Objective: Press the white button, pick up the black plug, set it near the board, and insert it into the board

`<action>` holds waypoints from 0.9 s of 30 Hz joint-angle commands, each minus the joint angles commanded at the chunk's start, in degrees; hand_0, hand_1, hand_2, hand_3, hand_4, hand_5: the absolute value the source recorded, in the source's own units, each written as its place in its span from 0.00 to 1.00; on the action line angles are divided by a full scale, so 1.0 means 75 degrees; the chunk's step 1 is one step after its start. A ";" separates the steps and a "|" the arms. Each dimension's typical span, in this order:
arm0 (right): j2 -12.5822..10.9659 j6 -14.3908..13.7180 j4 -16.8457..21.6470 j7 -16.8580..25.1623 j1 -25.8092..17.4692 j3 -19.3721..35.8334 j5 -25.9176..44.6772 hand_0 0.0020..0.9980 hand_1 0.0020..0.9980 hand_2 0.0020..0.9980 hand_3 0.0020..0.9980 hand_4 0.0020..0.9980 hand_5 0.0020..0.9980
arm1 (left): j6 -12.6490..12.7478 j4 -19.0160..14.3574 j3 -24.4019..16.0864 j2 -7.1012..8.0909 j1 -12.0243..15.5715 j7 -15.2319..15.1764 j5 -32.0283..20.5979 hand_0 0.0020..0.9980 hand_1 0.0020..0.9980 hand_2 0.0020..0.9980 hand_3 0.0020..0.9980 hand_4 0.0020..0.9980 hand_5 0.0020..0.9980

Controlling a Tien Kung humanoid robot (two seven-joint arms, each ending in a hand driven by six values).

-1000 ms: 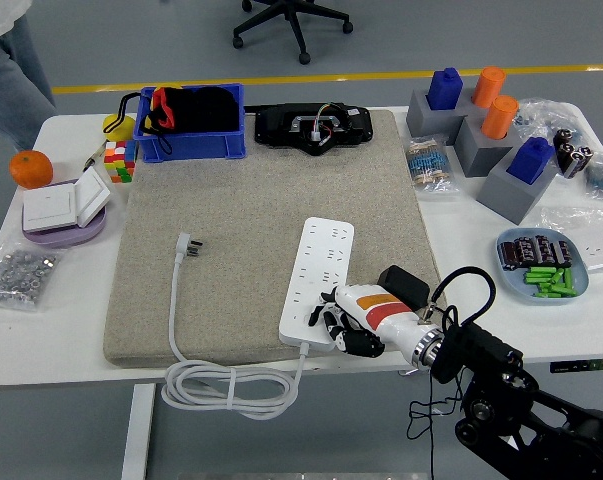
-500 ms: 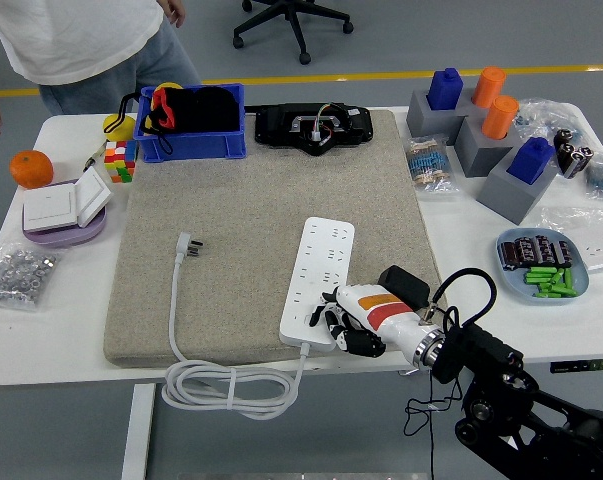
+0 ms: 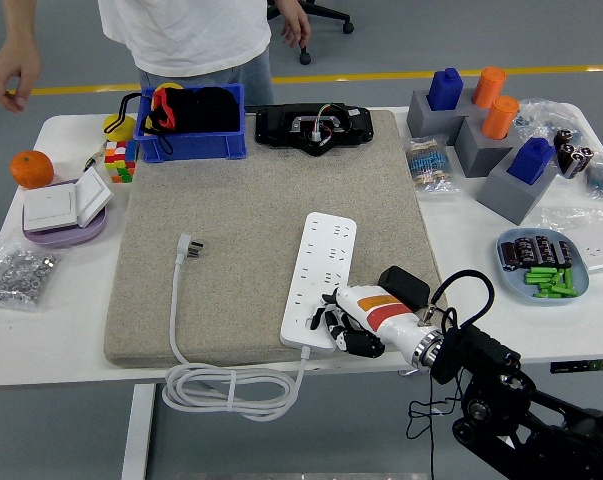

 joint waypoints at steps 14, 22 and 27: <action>-0.0187 -0.0212 0.1064 0.0214 -0.0142 0.0521 -0.0122 0.00 0.00 0.09 0.54 0.24 0.00 | 0.0001 0.0000 -0.0029 0.0003 -0.0011 -0.0010 0.0007 0.71 0.70 0.67 0.72 0.72 0.30; -0.0330 -0.0628 0.1335 0.0628 -0.0521 0.1404 -0.0262 0.12 0.10 0.15 0.56 0.36 0.00 | 0.0005 0.0000 -0.0134 0.0005 0.0020 0.0006 0.0088 0.71 0.70 0.67 0.72 0.72 0.30; -0.0391 -0.0744 0.1315 0.0777 -0.0789 0.1983 -0.0308 0.48 0.45 0.49 0.64 0.65 0.01 | 0.0006 0.0000 -0.0130 0.0004 0.0027 -0.0003 0.0072 0.71 0.70 0.67 0.72 0.72 0.30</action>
